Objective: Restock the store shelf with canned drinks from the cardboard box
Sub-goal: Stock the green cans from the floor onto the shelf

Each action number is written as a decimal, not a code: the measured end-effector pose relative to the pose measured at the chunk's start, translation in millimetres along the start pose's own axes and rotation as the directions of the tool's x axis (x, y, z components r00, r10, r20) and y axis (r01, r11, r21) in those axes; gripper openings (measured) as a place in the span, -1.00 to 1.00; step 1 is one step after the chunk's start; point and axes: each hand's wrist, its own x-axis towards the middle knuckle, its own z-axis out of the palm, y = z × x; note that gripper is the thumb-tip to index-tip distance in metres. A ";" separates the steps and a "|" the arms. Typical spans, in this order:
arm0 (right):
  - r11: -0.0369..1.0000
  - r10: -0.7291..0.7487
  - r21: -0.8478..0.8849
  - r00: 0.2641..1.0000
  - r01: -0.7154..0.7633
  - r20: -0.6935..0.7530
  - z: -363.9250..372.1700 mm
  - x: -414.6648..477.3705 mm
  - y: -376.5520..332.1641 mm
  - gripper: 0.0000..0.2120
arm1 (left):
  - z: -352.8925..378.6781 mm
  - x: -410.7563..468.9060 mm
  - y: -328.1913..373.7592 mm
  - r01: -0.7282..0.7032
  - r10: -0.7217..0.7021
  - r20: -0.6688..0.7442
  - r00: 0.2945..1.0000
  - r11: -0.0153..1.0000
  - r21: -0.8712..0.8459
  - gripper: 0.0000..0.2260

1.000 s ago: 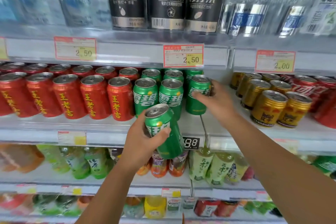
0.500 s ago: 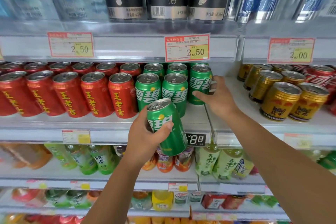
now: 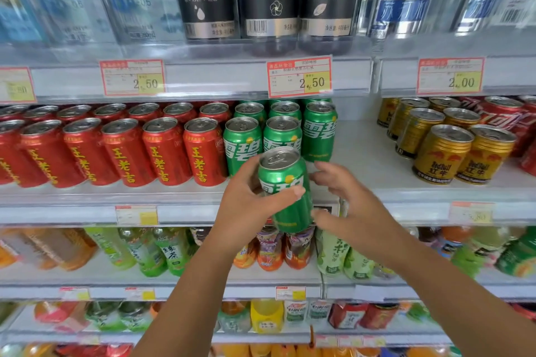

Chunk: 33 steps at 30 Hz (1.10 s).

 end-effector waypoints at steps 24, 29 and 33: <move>0.976 0.189 0.154 0.951 -0.154 -0.244 -24.4 65.3 36.1 -0.38 | -1.5 10.3 -75.7 -0.285 0.435 0.043 0.899 0.508 0.813 -0.55; 0.981 0.177 0.132 0.944 -0.145 -0.279 -18.9 69.2 44.5 -0.34 | -1.1 10.1 -78.3 -0.288 0.445 0.041 0.895 0.505 0.813 -0.56; 0.984 0.170 0.088 0.953 -0.153 -0.250 -18.3 68.4 45.4 -0.40 | -1.9 10.0 -79.5 -0.291 0.438 0.048 0.898 0.508 0.811 -0.56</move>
